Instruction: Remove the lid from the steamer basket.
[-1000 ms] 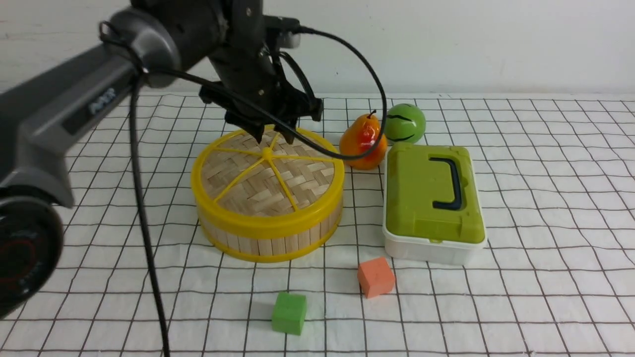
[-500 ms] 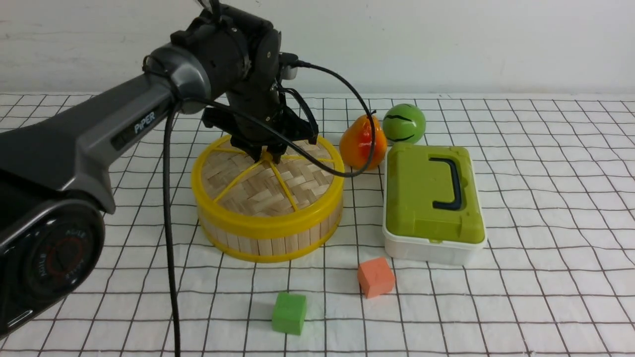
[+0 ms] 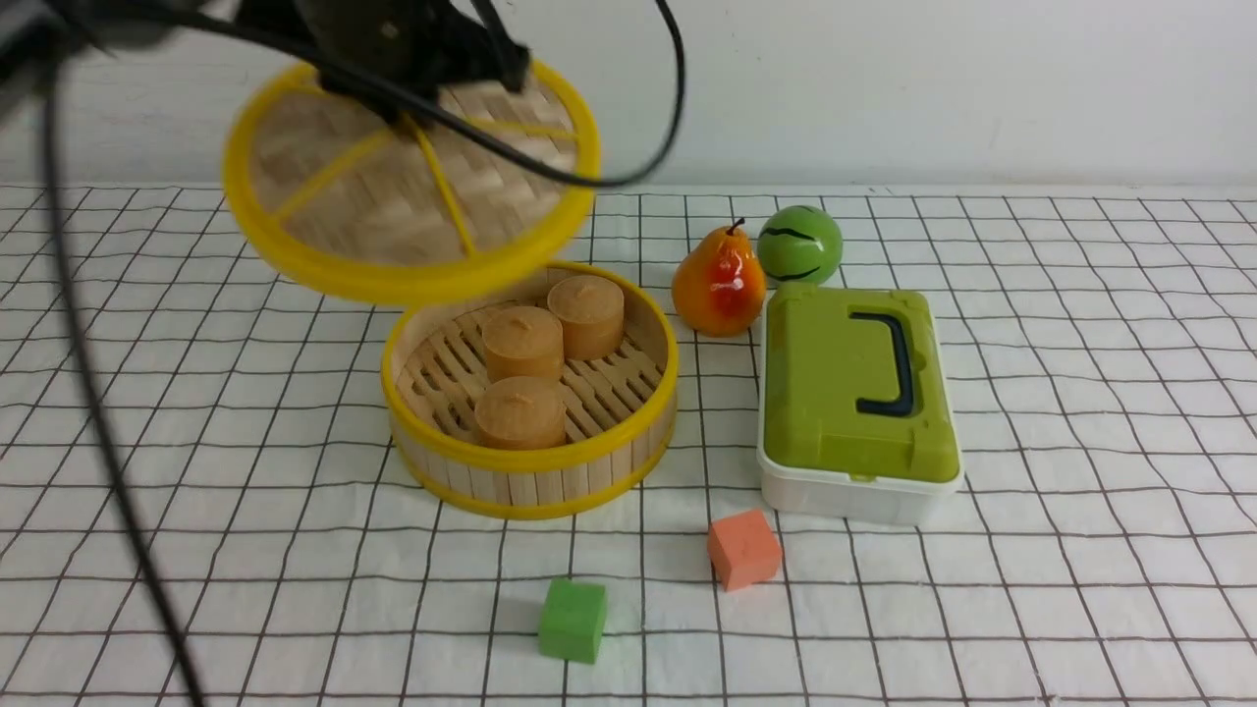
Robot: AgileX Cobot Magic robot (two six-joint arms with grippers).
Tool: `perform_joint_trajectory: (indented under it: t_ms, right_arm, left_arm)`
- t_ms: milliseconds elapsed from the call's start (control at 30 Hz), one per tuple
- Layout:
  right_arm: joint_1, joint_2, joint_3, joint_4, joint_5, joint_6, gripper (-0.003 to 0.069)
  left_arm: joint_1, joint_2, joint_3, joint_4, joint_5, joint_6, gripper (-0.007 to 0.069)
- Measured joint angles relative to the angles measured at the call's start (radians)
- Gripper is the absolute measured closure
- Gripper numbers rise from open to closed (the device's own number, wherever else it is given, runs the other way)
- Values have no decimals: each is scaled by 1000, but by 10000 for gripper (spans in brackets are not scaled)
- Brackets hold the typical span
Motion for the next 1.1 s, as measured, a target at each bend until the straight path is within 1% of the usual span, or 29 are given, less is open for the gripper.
perform_joint_trajectory:
  t_ms: [33, 67, 133, 233, 267, 300, 333, 400, 433, 467, 567, 700, 800, 900, 967, 1033, 1100]
  right_arm:
    - [0, 0, 0, 0, 0, 0, 419]
    - [0, 0, 0, 0, 0, 0, 419]
    - [0, 0, 0, 0, 0, 0, 419]
    - [0, 0, 0, 0, 0, 0, 419]
    - [0, 0, 0, 0, 0, 0, 419]
    - [0, 0, 0, 0, 0, 0, 419]
    - [0, 0, 0, 0, 0, 0, 419]
    - [0, 0, 0, 0, 0, 0, 419]
    - [0, 0, 0, 0, 0, 0, 419]
    - [0, 0, 0, 0, 0, 0, 419]
    - [0, 0, 0, 0, 0, 0, 419]
    - [0, 0, 0, 0, 0, 0, 419]
    - [0, 0, 0, 0, 0, 0, 419]
    - [0, 0, 0, 0, 0, 0, 419]
    - [0, 0, 0, 0, 0, 0, 419]
    - [0, 0, 0, 0, 0, 0, 419]
    - [0, 0, 0, 0, 0, 0, 419]
  left_arm:
    - [6, -17, 0, 0, 3, 1, 515]
    - [40, -57, 2, 0, 13, 4, 515]
    - [181, -147, 57, -10, 20, 4, 515]
    - [320, -182, 175, -63, -2, 4, 515]
    - [330, -183, 198, -70, -11, 4, 515]
    - [377, -183, 248, -106, -36, 4, 515]
    - [433, -172, 360, -169, -114, 4, 515]
    - [491, -132, 496, -265, -240, 1, 515]
    - [499, -121, 508, -283, -253, -1, 515]
    - [519, -79, 578, -334, -334, -8, 515]
    - [530, 17, 646, -396, -434, -15, 515]
    - [523, 86, 652, -421, -473, -16, 507]
    - [510, 112, 652, -431, -503, -16, 422]
    - [498, 88, 652, -433, -506, -16, 301]
    - [496, 67, 653, -433, -501, -11, 288]
    - [491, 2, 654, -434, -487, 13, 301]
    - [487, -160, 654, -466, -471, 65, 411]
